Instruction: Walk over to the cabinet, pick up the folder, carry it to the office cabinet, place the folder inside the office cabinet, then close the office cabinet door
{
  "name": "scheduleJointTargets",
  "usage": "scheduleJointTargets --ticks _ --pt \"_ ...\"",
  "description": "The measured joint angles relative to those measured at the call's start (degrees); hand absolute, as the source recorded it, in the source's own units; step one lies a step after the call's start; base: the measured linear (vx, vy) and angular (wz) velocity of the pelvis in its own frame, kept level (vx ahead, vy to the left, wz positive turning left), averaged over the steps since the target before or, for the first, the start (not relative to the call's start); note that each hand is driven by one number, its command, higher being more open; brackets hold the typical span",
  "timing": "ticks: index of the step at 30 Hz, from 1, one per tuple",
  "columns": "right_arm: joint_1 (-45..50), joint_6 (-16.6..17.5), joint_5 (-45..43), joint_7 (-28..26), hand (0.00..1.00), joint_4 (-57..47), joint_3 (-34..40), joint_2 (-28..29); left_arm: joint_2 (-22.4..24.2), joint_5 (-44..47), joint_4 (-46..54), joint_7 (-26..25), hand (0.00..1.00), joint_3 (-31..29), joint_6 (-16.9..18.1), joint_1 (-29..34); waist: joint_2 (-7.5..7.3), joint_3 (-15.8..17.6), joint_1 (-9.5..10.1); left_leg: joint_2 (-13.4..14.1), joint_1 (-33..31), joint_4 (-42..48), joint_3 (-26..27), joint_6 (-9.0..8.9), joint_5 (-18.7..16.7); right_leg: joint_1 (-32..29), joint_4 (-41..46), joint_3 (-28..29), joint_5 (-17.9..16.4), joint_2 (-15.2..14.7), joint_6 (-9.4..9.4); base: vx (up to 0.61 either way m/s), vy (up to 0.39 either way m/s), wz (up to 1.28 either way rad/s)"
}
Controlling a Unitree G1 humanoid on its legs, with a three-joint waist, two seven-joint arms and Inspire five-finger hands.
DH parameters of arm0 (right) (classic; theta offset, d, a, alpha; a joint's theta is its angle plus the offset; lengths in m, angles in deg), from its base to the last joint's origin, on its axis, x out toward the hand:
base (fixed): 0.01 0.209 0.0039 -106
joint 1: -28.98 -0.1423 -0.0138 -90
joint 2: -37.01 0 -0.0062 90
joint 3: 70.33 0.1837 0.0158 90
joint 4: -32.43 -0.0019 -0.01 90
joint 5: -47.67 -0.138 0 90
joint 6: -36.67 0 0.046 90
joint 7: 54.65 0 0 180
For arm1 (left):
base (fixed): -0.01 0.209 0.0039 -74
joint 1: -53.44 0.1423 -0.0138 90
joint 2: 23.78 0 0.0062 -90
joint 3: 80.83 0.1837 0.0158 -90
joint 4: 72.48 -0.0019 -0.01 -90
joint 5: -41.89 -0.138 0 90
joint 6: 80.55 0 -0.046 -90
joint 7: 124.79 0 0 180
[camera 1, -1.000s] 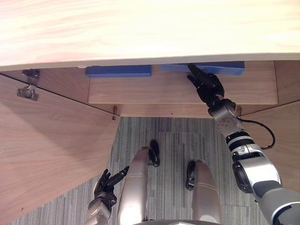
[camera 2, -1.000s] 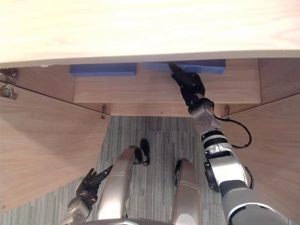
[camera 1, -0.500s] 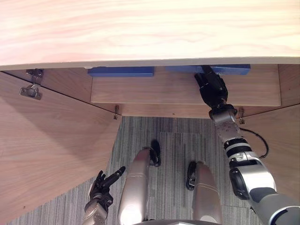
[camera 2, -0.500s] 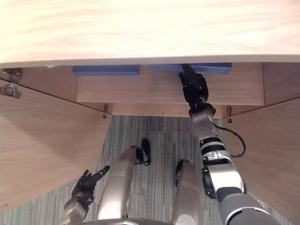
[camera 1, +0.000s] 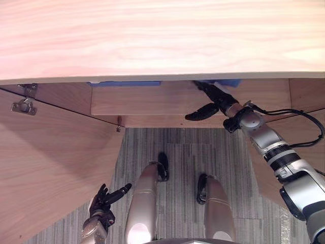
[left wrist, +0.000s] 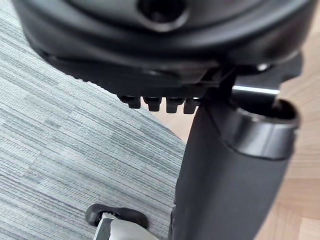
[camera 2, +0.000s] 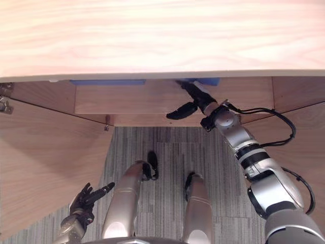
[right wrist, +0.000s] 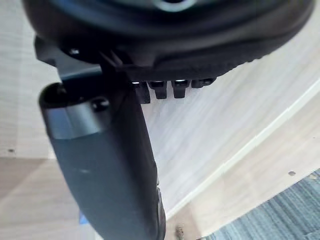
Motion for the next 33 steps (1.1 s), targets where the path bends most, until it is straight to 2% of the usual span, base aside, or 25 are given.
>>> scheduleJointTargets --ticks 3,10,20,26,33 --pt "0.24 0.32 0.16 -0.83 1.0 0.14 -1.3 -0.72 -0.57 -0.65 -0.09 0.36 1.0 0.0 0.07 0.0 -0.43 0.11 0.19 0.01 0.71 -0.26 0.18 -0.08 -0.07 0.59 -0.25 0.06 0.03 -0.02 0.02 0.0 0.0 0.0" --pt "0.99 1.51 13.42 -1.16 1.0 -2.03 -4.74 -1.47 -1.4 -1.03 -0.61 0.5 1.0 0.0 0.15 0.0 -0.73 -0.04 0.26 0.38 1.44 -0.41 1.03 -0.16 -0.22 0.77 -0.27 0.54 0.06 0.08 -0.04 -0.02 -0.015 -0.05" --pt "5.4 2.2 13.2 -4.78 1.0 -7.8 -10.34 -3.85 -2.41 -2.78 -0.93 2.18 1.0 -0.4 0.54 -0.05 -1.3 -0.24 0.28 1.4 4.16 -0.41 2.0 -1.01 -1.03 2.91 -0.76 0.94 0.06 0.59 -0.08 -0.01 -0.014 -0.07" --pt "5.82 2.45 13.2 -5.49 1.0 -7.78 -10.79 -3.84 -2.85 -3.08 -1.02 2.19 1.0 -0.4 0.57 -0.07 -1.29 -0.25 0.54 1.65 5.62 -1.03 2.88 -1.03 -1.0 3.6 -0.85 1.56 0.12 0.75 -0.19 -0.01 -0.013 -0.07" --pt "10.67 0.59 13.29 -4.28 1.0 -7.53 -9.39 -1.93 -3.29 -3.06 -0.99 2.17 1.0 0.05 0.66 -0.06 -1.32 -0.28 1.17 1.66 11.07 -4.03 2.86 -1.47 -0.73 9.62 -4.9 0.74 0.9 1.08 -0.44 0.0 -0.005 0.0"
